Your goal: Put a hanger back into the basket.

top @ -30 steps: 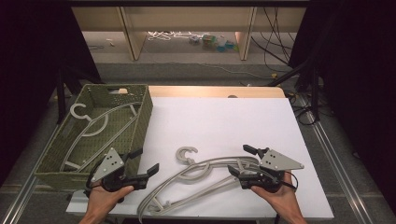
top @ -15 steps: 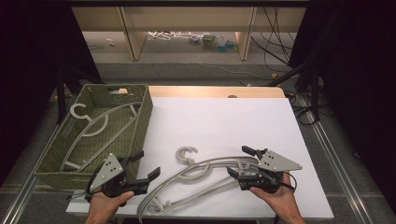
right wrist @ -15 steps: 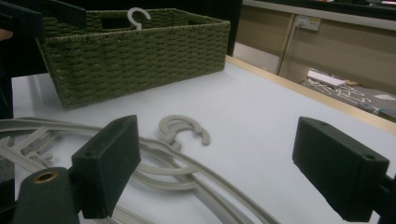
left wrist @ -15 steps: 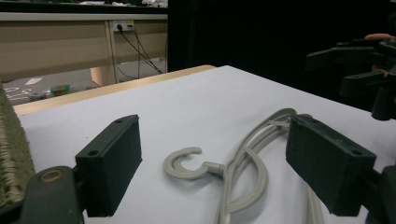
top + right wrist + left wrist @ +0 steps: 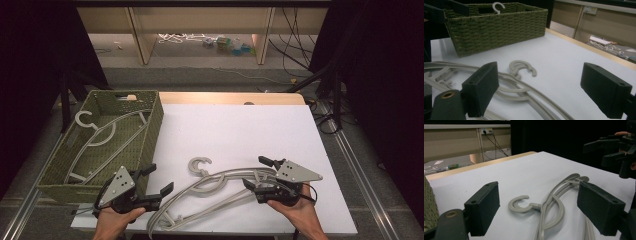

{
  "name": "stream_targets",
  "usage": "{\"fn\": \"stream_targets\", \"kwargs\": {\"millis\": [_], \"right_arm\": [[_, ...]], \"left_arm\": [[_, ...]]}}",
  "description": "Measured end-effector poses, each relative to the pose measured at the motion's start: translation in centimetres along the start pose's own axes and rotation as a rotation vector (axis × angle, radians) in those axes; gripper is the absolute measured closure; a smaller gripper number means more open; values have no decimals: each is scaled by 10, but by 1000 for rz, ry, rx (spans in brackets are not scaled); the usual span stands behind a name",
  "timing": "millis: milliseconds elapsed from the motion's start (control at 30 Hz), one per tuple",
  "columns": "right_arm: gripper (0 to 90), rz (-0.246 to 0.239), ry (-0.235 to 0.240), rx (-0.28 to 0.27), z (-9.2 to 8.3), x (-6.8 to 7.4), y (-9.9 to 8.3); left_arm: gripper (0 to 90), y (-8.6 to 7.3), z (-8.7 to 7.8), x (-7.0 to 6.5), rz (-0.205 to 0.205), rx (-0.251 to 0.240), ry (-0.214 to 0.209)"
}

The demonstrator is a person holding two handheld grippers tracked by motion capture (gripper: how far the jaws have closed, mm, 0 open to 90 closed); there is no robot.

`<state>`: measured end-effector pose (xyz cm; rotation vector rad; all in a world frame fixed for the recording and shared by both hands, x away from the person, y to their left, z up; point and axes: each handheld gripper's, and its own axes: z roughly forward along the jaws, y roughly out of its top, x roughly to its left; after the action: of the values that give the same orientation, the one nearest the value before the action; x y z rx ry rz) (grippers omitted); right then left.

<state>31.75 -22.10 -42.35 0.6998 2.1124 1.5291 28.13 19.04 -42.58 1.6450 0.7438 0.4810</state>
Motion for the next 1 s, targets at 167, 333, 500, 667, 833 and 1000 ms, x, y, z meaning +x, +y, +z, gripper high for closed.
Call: {"fn": "stream_targets", "kwargs": {"millis": [167, 333, 500, 667, 833, 1000], "right_arm": [[160, -36, 10, 39, 4, -7, 5], [167, -69, 35, 109, 14, -14, 13], [239, -119, 78, 214, 36, -20, 15], [275, -176, 129, 366, 61, -22, 12], [304, -204, 187, 457, 86, -24, 8], [333, -209, 223, 516, 102, -29, 3]], "left_arm": [[180, 0, 0, -1, 11, 6, -10], [178, 0, 0, -2, 9, 10, -9], [177, -1, 0, -1, 18, 15, -8], [177, -2, 1, -2, 20, 24, -17], [177, -1, 1, -1, 28, 24, -22], [177, -2, 0, 0, 21, 24, -23]]}}
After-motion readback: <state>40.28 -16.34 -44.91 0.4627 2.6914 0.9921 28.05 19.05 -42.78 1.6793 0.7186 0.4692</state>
